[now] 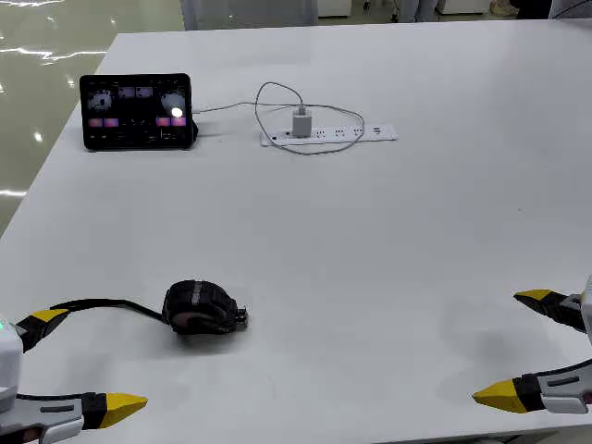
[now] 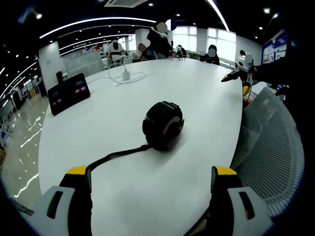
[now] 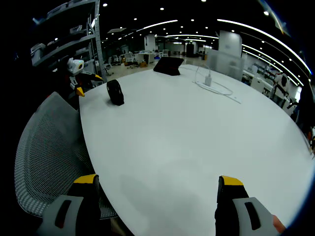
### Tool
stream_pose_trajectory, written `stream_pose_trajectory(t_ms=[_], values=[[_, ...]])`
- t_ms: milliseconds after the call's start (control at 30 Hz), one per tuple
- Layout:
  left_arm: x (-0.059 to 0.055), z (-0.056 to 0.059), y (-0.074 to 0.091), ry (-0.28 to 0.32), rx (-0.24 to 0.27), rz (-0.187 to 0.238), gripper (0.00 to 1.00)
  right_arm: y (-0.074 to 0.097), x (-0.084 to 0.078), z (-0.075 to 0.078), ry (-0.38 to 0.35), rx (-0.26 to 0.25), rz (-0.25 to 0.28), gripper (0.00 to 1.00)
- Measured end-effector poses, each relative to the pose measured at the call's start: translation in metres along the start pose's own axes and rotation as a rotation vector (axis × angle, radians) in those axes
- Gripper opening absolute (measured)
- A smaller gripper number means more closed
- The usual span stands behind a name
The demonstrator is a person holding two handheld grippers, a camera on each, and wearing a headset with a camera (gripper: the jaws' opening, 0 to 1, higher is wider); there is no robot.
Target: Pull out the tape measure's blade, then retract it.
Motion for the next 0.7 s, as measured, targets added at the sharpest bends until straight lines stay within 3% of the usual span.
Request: stream_pose_trajectory(t_ms=[500, 700], values=[[0.0055, -0.0069, -0.0007, -0.032, -0.019, -0.022, 0.99, 0.0000, 0.0026, 0.0020, 0.006, 0.008, 0.009, 1.00], [0.0065, -0.0094, -0.0049, -0.069, -0.072, -0.076, 0.99, -0.0015, 0.0082, 0.0016, 0.009, 0.031, 0.044, 1.00]])
Point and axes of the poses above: the centre of the closed fingertips' face, and the gripper's own axes: y roughly backward along the fingers, z roughly to its right, x roughly out of its top, the point moved 10 cm from there along y, roughly backward along the fingers, and after that the axes turned 11 degrees about -x, right-handed, at the moved point
